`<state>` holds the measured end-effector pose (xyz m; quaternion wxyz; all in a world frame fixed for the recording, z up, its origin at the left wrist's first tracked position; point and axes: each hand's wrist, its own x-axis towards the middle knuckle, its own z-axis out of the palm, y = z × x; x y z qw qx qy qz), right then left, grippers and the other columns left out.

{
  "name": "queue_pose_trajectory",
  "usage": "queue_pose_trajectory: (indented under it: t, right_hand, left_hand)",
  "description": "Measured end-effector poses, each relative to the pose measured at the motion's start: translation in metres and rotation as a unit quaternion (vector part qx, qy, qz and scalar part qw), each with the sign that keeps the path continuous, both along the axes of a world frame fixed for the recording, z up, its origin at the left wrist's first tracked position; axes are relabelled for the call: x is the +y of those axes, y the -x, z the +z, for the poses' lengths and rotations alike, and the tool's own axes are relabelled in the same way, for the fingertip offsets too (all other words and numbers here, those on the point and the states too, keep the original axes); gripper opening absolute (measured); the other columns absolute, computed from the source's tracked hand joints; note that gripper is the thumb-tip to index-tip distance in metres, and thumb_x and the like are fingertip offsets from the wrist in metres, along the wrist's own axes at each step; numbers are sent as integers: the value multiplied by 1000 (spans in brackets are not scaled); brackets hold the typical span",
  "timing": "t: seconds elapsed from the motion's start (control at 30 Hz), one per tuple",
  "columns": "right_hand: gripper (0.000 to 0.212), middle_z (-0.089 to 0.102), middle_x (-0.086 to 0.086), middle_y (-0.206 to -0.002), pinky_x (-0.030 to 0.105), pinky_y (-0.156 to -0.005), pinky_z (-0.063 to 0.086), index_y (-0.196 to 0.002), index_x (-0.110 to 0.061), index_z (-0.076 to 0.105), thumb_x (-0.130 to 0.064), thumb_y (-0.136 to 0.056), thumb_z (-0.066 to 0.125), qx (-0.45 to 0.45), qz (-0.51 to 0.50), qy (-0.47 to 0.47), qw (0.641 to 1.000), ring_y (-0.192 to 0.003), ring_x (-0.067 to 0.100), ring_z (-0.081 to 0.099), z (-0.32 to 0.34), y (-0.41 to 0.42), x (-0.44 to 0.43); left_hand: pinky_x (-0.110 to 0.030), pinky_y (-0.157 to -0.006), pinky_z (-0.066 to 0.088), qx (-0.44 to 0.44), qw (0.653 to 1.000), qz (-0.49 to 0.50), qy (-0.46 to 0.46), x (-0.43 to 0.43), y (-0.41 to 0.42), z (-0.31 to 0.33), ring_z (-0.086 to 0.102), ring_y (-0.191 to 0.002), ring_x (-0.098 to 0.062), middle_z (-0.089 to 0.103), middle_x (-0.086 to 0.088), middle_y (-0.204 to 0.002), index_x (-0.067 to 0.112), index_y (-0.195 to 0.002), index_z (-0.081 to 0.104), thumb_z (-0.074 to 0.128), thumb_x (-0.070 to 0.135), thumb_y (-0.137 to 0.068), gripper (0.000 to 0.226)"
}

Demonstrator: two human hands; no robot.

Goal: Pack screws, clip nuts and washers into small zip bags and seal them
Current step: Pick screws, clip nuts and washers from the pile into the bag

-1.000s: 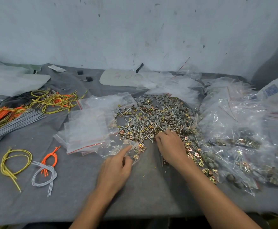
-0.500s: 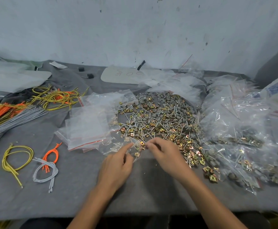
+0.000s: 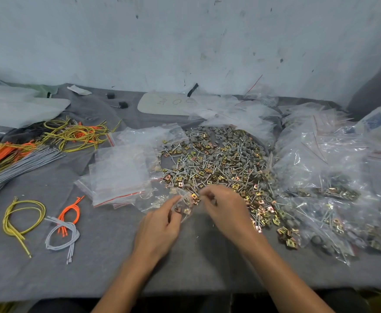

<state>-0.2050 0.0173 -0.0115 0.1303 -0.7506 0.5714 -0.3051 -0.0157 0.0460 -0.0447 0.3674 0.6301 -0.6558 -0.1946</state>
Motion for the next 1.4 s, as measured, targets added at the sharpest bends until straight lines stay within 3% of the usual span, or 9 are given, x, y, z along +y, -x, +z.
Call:
queue_pose_trajectory:
  t: [0.23,0.4,0.47,0.67,0.8,0.9,1.07,1.23,1.4]
  right_hand:
    - [22,60,-5,-111,37,-96,42,-118,-30,67,-37,-101,54,168,-43,-71,982,-112,21,50,-2,19,-27]
    - [5,60,-8,-99,37,-89,43,-98,-28,59,-30,-97,63,136,-43,-67,988,-102,21,52,0,18,-23]
    - [8,61,-9,-95,38,-86,46,-93,-26,57,-26,-96,64,115,-34,-78,990,-96,19,55,1,17,-18]
    - [9,64,-12,-79,15,-63,43,-87,-27,62,-23,-92,68,-106,60,-112,986,-70,1,57,8,-10,9]
    - [3,61,-15,-84,26,-73,46,-94,-25,66,-23,-93,65,-46,81,-57,994,-77,3,55,0,-31,13]
    - [19,62,-9,-102,31,-83,46,-111,-27,72,-22,-97,60,21,107,-23,994,-94,13,55,-8,-35,13]
    - [14,58,-19,-90,28,-74,49,-99,-29,71,-23,-95,60,-84,-10,17,996,-82,1,55,-5,-14,-1]
    - [11,57,-10,-98,37,-84,49,-101,-29,70,-30,-96,60,80,-7,-81,993,-99,15,56,-6,6,-23]
    - [20,57,-8,-102,37,-90,49,-109,-30,67,-41,-93,65,100,14,-103,990,-100,16,56,-8,-2,-27]
  left_hand:
    - [-40,-71,53,0,1000,2,-13,1,1,4,62,-73,-22,68,-4,-77,44,-136,56,38,43,-85,54]
    - [-40,-70,53,-6,1000,-3,-24,2,2,7,59,-70,-18,52,9,-59,44,-137,56,37,44,-85,55]
    - [-41,-69,53,-5,1000,-1,-21,2,1,6,59,-69,-18,59,4,-64,45,-137,55,36,45,-84,56]
    - [-42,-74,54,-4,1000,-6,-14,1,1,2,66,-81,-21,72,0,-84,47,-137,51,30,53,-83,59]
    - [-43,-83,54,-1,1000,-12,-26,1,-1,2,67,-96,-25,75,-1,-100,43,-139,53,32,51,-83,60]
    - [-43,-86,53,5,1000,-12,-20,1,0,3,66,-99,-26,75,-1,-104,41,-139,54,36,45,-86,56]
    - [-41,-73,54,36,999,17,-9,0,0,3,65,-80,-28,70,-6,-80,42,-135,57,37,43,-83,56]
    - [-36,-60,43,45,999,25,-13,-1,1,4,52,-60,-16,50,5,-56,42,-135,58,39,39,-83,56]
    - [-34,-59,40,50,998,25,-10,-2,1,3,46,-58,-11,51,7,-55,42,-135,59,40,39,-83,56]
